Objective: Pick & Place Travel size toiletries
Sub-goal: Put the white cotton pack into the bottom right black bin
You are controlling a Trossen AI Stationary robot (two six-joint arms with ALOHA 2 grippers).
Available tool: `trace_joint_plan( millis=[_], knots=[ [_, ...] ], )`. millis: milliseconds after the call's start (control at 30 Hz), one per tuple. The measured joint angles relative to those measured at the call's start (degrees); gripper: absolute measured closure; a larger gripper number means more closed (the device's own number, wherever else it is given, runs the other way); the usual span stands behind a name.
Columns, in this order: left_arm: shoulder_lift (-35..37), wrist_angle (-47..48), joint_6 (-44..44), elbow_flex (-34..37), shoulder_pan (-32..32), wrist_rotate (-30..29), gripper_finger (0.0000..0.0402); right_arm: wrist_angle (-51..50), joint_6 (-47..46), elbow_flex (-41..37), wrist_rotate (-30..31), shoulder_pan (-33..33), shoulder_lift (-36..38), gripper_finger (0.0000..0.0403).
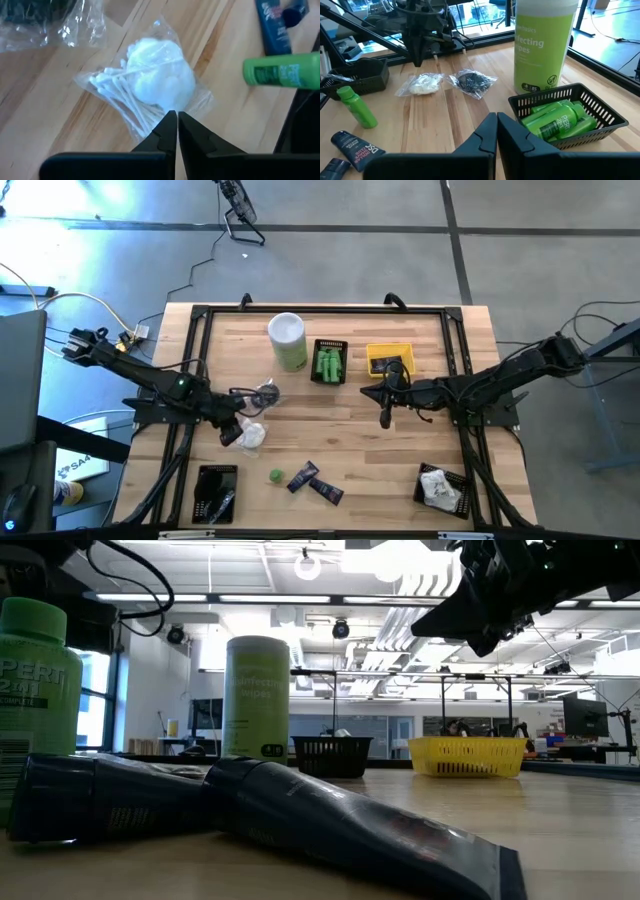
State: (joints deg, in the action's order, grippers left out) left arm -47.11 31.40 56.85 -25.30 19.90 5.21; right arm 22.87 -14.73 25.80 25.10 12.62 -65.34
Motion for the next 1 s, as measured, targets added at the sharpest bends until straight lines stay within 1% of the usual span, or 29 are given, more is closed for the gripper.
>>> trace_joint_plan(
  millis=[333, 433, 533, 633, 833, 1000],
  knots=[
    [0.0, 2.3, 0.5, 0.0, 0.0, 0.4, 0.0383, -0.3, -0.1, 0.0, 0.0, 0.0, 0.0, 0.04],
    [0.0, 4.5, 2.6, 0.0, 0.0, 0.4, 0.0371, -0.6, -0.2, 0.0, 0.0, 0.0, 0.0, 0.04],
    [0.0, 7.3, 3.9, 0.0, 0.0, 0.3, 0.0344, -1.4, -0.2, 0.0, 0.0, 0.0, 0.0, 0.04],
    [0.0, 8.0, 3.9, 0.0, 0.0, -0.4, 0.0308, -2.0, -0.2, 0.0, 0.0, 0.0, 0.0, 0.04],
    [0.0, 6.9, 3.6, 0.0, 0.0, -0.8, 0.0234, -2.0, -0.2, 0.0, 0.0, 0.0, 0.0, 0.04],
    [0.0, 5.4, 3.5, 0.0, 0.0, -0.8, 0.0187, -2.2, -0.2, 0.0, 0.0, 0.0, 0.0, 0.0399]
  ],
)
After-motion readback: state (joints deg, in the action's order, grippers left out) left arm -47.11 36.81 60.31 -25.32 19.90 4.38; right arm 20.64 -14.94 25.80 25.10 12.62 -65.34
